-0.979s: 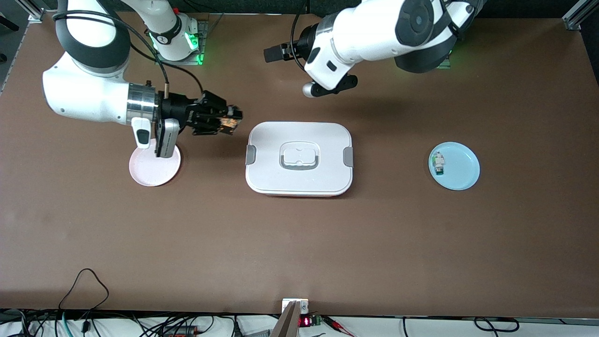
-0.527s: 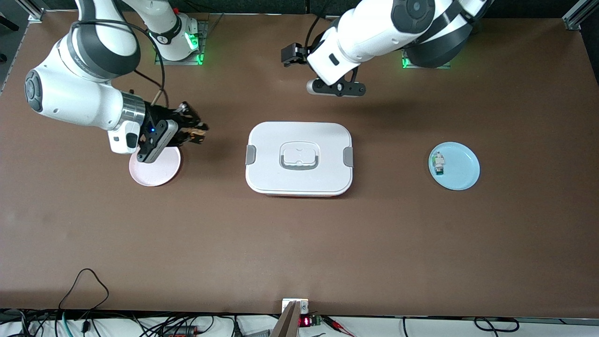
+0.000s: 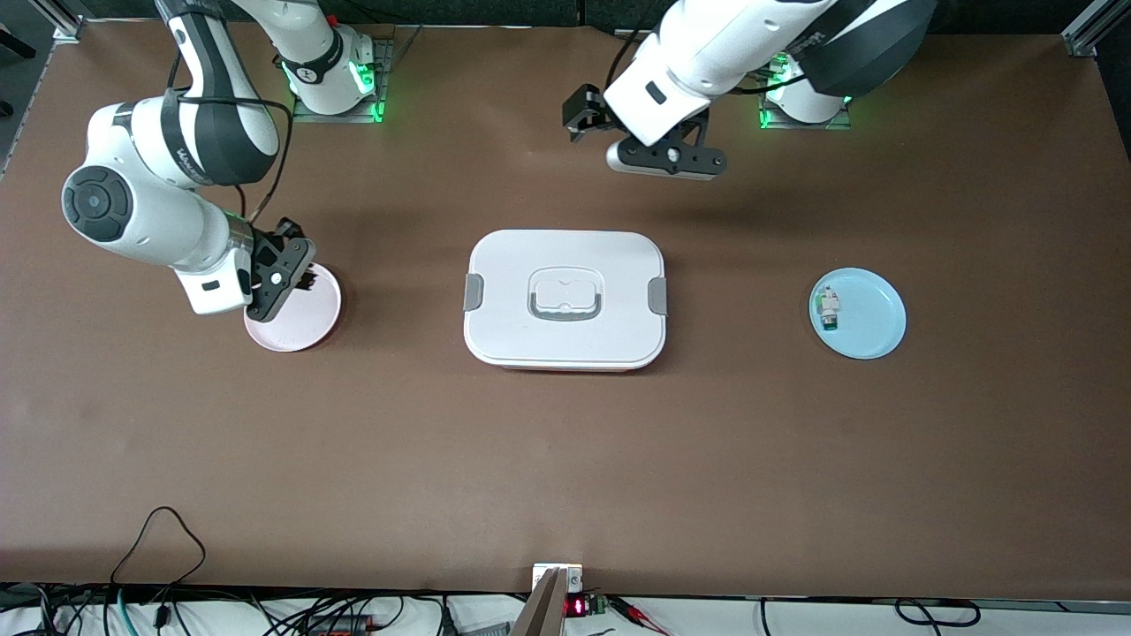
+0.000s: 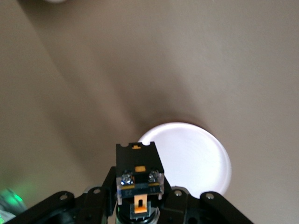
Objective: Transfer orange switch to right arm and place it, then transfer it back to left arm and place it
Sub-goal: 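Lower the switch onto the white plate while the left gripper withdraws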
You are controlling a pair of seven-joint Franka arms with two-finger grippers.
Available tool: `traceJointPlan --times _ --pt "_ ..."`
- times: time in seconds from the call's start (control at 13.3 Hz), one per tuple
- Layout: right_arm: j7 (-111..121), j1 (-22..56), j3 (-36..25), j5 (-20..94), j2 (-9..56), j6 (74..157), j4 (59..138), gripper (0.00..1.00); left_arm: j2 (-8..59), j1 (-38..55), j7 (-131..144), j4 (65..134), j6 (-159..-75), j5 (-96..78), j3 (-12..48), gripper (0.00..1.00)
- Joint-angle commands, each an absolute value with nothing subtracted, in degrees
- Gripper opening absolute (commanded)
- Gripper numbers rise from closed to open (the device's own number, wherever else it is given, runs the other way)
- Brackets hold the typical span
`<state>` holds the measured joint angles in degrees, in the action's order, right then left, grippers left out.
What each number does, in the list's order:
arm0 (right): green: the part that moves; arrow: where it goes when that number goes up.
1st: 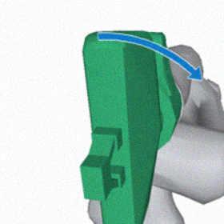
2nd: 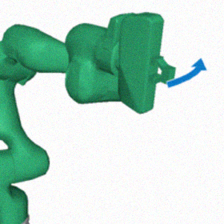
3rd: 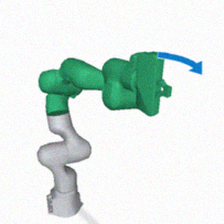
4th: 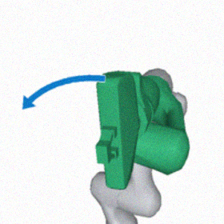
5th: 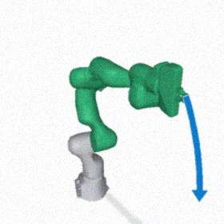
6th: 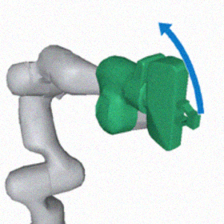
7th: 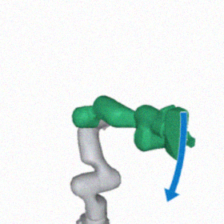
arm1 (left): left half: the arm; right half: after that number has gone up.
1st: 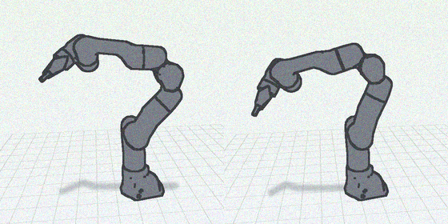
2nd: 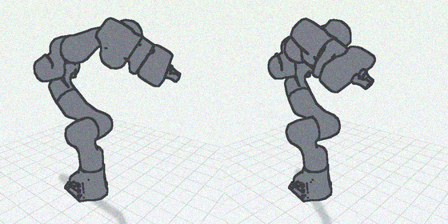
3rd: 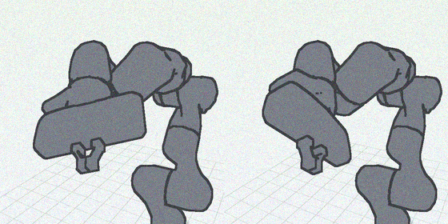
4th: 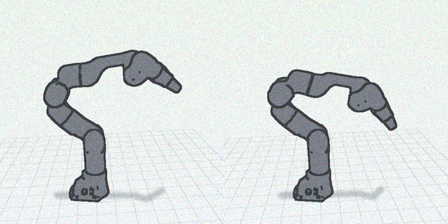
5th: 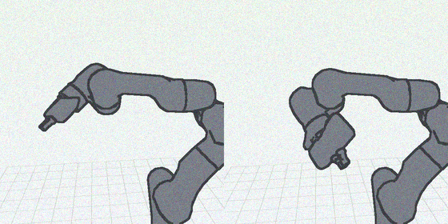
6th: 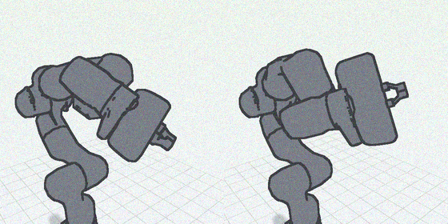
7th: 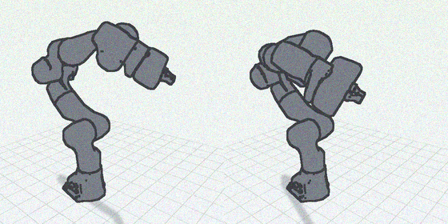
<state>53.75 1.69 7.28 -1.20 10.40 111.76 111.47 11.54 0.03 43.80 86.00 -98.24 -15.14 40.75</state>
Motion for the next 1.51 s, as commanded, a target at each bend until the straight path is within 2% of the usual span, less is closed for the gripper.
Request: traceJointPlan --times 0.0,0.15,0.38,0.68,0.9,1.13,1.28,1.43 --pt "59.7 0.1 7.9 -6.7 10.0 117.0 115.2 0.29 4.2 -1.1 41.4 91.3 -97.7 -14.4 36.6 1.0" --pt "62.0 -0.5 7.9 -9.7 10.0 121.4 118.0 0.29 2.4 -0.9 40.5 91.3 -94.4 -14.4 32.4 1.0" --pt "67.0 -1.3 7.8 -12.2 10.1 130.4 123.4 0.29 1.1 0.0 25.2 91.1 -88.9 -14.7 22.0 1.0" --pt "68.1 -3.0 7.8 -12.7 11.5 134.1 127.9 0.3 -0.9 2.5 7.1 90.4 -76.7 -10.5 8.4 1.0" --pt "68.4 -4.7 7.8 -14.3 13.2 136.5 129.1 0.3 -0.8 2.6 -3.9 90.4 -77.4 -4.0 5.0 1.0" --pt "68.4 -5.4 7.8 -14.5 15.4 138.7 129.3 0.3 -0.5 1.5 -5.4 90.3 -82.4 -1.9 3.0 1.0" --pt "68.5 -5.9 7.8 -15.1 17.0 140.9 129.3 0.3 -0.3 0.2 -6.3 88.7 -82.8 -0.5 4.2 1.0" --pt "68.5 -5.9 7.7 -15.1 18.5 142.6 129.5 0.3 0.1 -2.0 -6.4 88.2 -82.8 5.7 8.5 1.0"
